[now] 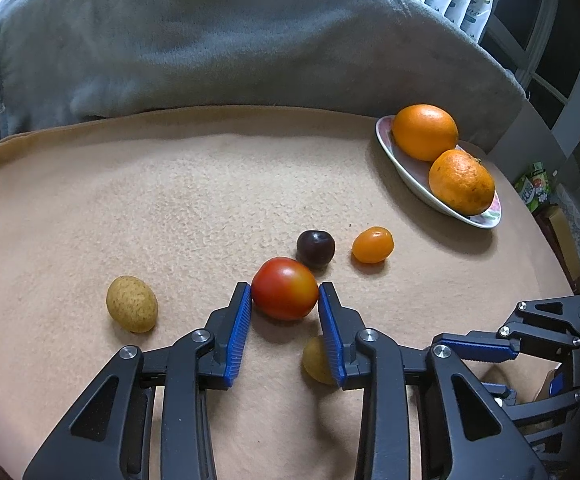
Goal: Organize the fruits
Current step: 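Grasp the red tomato with the left tool while the right tool grasps the dark fruit, then carry both fruits onto the plate and open both tools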
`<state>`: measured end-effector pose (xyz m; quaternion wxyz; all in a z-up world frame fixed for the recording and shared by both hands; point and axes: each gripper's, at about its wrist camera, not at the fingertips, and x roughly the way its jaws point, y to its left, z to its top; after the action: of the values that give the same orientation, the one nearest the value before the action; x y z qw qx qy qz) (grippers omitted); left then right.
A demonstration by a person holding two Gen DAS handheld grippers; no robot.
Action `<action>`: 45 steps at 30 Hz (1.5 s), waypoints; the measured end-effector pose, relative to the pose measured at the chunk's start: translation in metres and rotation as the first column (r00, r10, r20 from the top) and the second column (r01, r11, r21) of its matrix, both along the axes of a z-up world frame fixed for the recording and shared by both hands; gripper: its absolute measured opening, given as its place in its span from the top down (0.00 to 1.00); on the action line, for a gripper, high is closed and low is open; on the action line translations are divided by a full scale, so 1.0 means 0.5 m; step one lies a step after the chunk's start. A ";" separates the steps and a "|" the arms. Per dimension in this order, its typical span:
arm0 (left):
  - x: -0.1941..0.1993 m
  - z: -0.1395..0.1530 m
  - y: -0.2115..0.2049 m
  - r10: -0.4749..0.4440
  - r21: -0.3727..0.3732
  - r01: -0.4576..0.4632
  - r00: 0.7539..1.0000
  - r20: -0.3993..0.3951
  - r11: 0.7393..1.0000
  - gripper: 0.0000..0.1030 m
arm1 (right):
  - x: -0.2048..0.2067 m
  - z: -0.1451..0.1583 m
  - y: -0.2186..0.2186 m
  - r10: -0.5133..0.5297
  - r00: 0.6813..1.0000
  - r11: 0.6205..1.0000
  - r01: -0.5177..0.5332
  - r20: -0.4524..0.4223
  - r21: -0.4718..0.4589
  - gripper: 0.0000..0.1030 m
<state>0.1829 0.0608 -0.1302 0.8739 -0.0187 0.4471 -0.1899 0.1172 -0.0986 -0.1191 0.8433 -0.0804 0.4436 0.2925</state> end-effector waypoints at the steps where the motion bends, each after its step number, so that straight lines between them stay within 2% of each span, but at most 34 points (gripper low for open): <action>1: -0.001 0.001 -0.001 0.000 -0.001 0.000 1.000 0.001 1.000 0.68 | -0.001 0.002 -0.004 -0.003 1.000 1.000 0.003 0.001 0.006 0.76; 11: -0.010 0.022 -0.009 -0.003 -0.026 0.004 1.000 0.017 1.000 0.68 | -0.004 0.022 -0.044 -0.043 0.999 0.999 0.042 0.022 0.034 0.76; 20: -0.003 0.057 -0.061 -0.048 -0.043 0.050 0.997 0.053 0.998 0.68 | -0.003 0.050 -0.122 -0.121 0.991 0.991 0.117 0.052 0.065 0.76; 35: 0.033 0.085 -0.164 -0.121 -0.055 0.125 0.990 0.078 0.991 0.68 | 0.014 0.096 -0.284 -0.276 0.956 0.959 0.267 0.099 0.098 0.76; 45: 0.067 0.084 -0.213 -0.150 -0.046 0.153 0.986 0.071 0.987 0.68 | 0.071 0.102 -0.348 -0.334 0.936 0.941 0.325 0.110 0.090 0.76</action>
<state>0.2164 -0.0458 -0.0883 0.8708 -0.0004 0.4124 -0.2677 0.1527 -0.2727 -0.0680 0.9085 0.0070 0.3873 0.1570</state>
